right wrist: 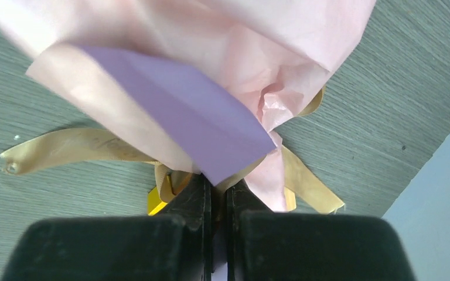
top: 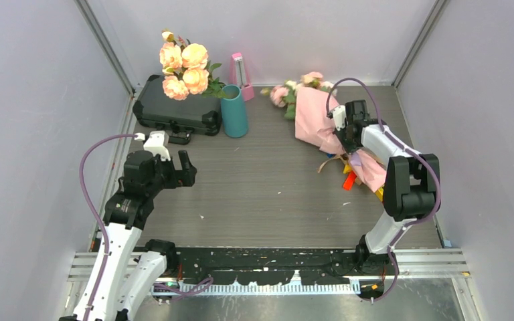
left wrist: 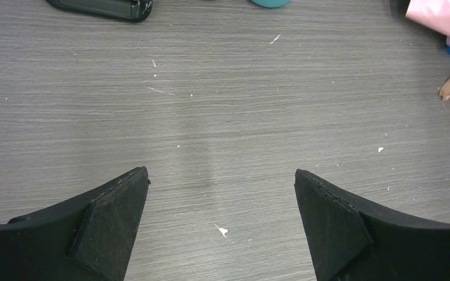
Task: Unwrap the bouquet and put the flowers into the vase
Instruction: Pick up the fake flower at the center of the board.
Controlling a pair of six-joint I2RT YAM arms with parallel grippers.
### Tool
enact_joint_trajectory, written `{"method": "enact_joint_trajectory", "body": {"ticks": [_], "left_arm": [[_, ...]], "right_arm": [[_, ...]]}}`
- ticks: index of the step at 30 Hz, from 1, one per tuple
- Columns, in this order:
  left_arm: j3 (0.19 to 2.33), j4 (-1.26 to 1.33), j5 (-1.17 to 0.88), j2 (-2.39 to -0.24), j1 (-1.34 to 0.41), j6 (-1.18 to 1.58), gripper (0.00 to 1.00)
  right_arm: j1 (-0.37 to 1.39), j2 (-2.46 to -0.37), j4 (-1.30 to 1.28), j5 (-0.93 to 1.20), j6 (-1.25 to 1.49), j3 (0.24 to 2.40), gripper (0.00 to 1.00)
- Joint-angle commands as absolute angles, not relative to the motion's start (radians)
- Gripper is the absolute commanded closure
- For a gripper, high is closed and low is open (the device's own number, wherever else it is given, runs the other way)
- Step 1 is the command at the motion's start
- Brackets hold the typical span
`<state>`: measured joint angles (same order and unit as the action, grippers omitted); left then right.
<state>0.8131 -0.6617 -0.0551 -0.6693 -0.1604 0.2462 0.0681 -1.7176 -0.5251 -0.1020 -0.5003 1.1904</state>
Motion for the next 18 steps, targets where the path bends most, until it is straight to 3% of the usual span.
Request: {"method": "enact_joint_trajectory", "body": {"ticks": [1,12,18], "left_arm": [[0.819,-0.623,-0.079,-0.658,-0.167,0.233,0.02],[0.821,-0.608,-0.14,-0.663,-0.183,0.249,0.01],[0.827,-0.608,-0.197,-0.627,-0.189,0.387,0.07]], "right_arm": [[0.069,-1.614,-0.482,-0.118,-0.42,1.196,1.0],[0.077,-1.398,-0.446,-0.103,-0.248,1.172,1.0],[0.076,-1.319,-0.433,-0.022,-0.082,1.133,1.0]]}}
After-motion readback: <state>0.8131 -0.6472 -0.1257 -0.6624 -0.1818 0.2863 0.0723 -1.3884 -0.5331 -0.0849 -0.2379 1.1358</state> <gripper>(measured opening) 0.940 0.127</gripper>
